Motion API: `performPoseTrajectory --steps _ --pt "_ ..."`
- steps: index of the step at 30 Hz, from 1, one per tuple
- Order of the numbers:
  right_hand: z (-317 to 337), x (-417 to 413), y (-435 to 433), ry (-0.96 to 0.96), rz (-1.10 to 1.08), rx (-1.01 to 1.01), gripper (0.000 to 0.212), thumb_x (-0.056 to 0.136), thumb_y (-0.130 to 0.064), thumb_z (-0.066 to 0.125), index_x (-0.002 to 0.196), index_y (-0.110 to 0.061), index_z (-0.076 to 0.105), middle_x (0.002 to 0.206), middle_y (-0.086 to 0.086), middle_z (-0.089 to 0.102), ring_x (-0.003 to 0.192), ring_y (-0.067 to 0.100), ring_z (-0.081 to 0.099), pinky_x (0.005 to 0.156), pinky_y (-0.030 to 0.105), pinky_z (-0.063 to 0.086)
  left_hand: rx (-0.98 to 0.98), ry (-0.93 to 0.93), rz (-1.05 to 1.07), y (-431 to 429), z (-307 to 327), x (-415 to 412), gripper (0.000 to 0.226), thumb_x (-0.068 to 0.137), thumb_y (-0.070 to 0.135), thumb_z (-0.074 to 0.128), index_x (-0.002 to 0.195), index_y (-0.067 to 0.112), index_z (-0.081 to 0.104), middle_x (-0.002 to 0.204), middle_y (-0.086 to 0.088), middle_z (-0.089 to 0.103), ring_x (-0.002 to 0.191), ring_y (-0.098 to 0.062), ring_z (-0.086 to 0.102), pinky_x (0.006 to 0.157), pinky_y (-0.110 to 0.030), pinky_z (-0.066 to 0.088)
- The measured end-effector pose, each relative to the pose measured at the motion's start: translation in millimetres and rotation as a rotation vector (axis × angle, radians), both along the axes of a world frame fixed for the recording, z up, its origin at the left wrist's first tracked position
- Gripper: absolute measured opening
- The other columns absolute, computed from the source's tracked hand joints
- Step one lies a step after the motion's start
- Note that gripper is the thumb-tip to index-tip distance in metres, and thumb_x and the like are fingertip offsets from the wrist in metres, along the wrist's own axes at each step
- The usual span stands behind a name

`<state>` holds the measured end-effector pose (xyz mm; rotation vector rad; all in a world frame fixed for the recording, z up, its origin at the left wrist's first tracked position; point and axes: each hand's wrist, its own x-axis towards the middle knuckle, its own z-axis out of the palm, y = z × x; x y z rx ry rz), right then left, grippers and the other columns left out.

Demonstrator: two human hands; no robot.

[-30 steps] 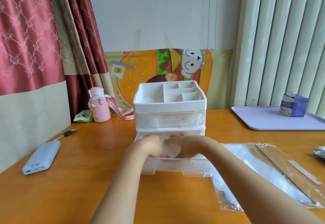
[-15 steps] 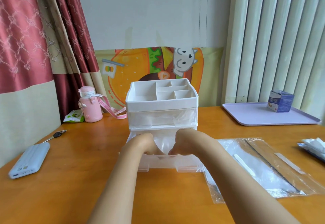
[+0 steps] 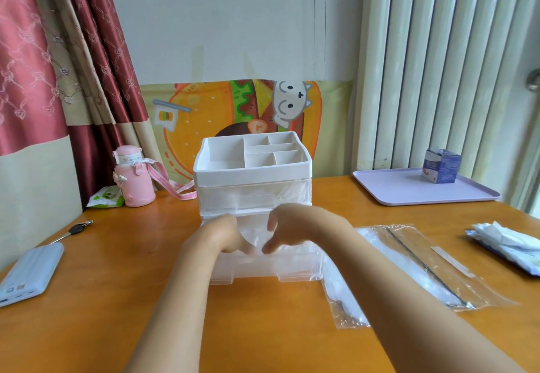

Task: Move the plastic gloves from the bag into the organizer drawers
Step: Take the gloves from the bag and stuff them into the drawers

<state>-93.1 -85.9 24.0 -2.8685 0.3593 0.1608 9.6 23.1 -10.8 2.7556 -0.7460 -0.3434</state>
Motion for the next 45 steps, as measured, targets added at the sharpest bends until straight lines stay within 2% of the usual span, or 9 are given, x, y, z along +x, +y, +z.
performPoseTrajectory --steps 3,7,14,20,23,27,32,39,45 --pt "22.3 -28.0 -9.8 -0.205 0.023 0.089 0.041 0.086 -0.04 0.066 0.121 -0.02 0.062 0.122 -0.002 0.06 0.108 0.018 0.058 0.089 0.029 0.046 -0.028 -0.058 0.012 3.6 21.0 -17.1 0.058 0.086 0.047 0.066 0.129 0.009 0.053 0.118 -0.009 0.061 0.095 -0.023 0.058 0.071 -0.027 0.044" --pt "38.4 -66.9 -46.8 -0.4 -0.006 0.152 0.02 0.086 -0.039 0.066 0.088 -0.02 0.07 0.085 -0.007 0.071 0.074 0.007 0.066 0.072 0.024 0.052 -0.338 -0.275 -0.132 1.4 39.6 -53.8 0.035 0.087 0.045 0.065 0.109 0.018 0.064 0.105 0.004 0.062 0.104 -0.015 0.06 0.083 -0.028 0.045" --pt "8.3 -116.3 -150.1 -0.497 -0.355 0.046 0.044 0.089 -0.042 0.061 0.053 -0.016 0.059 0.048 0.002 0.053 0.039 0.011 0.042 0.045 0.024 0.031 -0.761 -0.253 -0.504 -60.7 16.1 -126.3 0.035 0.09 0.038 0.062 0.058 0.027 0.054 0.084 0.008 0.067 0.083 -0.005 0.061 0.075 -0.02 0.046" --pt "-50.5 -130.1 -220.0 -0.159 -0.566 0.267 0.025 0.094 -0.019 0.054 0.103 0.0 0.068 0.081 0.006 0.068 0.056 0.01 0.058 0.052 0.019 0.047 -0.564 -0.08 -0.533 -124.7 -34.7 -133.8 0.027 0.091 0.043 0.06 0.085 0.017 0.066 0.102 0.011 0.065 0.092 0.002 0.055 0.078 -0.004 0.035" --pt "-79.9 -134.7 -233.5 -0.029 -0.588 0.262 0.03 0.09 -0.009 0.052 0.117 -0.009 0.066 0.09 0.005 0.066 0.063 0.011 0.059 0.06 0.022 0.05 -0.443 -0.042 -0.486 -147.8 -63.7 -126.0 0.025 0.092 0.043 0.058 0.103 0.022 0.064 0.122 0.008 0.059 0.114 -0.006 0.052 0.086 -0.015 0.035" --pt "-107.1 -140.1 -247.7 -0.168 -0.665 0.267 0.04 0.088 -0.001 0.044 0.12 -0.015 0.063 0.109 0.008 0.064 0.097 0.023 0.062 0.073 0.025 0.049 -0.259 -0.035 -0.45 -162.8 -94.8 -117.9 0.057 0.095 0.049 0.049 0.143 0.02 0.04 0.152 0.002 0.034 0.14 -0.013 0.029 0.115 -0.029 0.021" --pt "-107.0 -147.7 -259.7 -0.122 -0.567 0.38 0.023 0.089 -0.014 0.06 0.101 -0.031 0.071 0.1 -0.002 0.063 0.08 0.011 0.057 0.058 0.018 0.042 -0.022 -0.073 -0.417 -167.3 -117.4 -118.9 0.073 0.096 0.062 0.028 0.155 0.023 0.007 0.162 0.001 -0.003 0.148 -0.018 -0.01 0.118 -0.047 -0.011" --pt "-111.8 -132.3 -238.6 -0.132 -0.435 0.392 0.021 0.08 -0.033 0.074 0.101 -0.028 0.072 0.092 -0.006 0.061 0.072 0.006 0.049 0.059 0.013 0.038 -0.01 -0.092 -0.399 -167.8 -122.5 -118.0 0.073 0.095 0.065 0.021 0.154 0.026 0.004 0.162 0.002 -0.007 0.148 -0.016 -0.013 0.118 -0.046 -0.013" --pt "-120.2 -130.3 -234.6 -0.245 -0.553 0.391 0.008 0.08 -0.027 0.075 0.082 -0.019 0.074 0.076 -0.001 0.067 0.062 0.01 0.051 0.049 0.017 0.038 -0.033 -0.096 -0.379 -166.3 -118.2 -120.7 0.115 0.054 0.082 -0.007 0.155 0.025 0.002 0.162 0.002 -0.01 0.147 -0.015 -0.016 0.114 -0.048 -0.018"
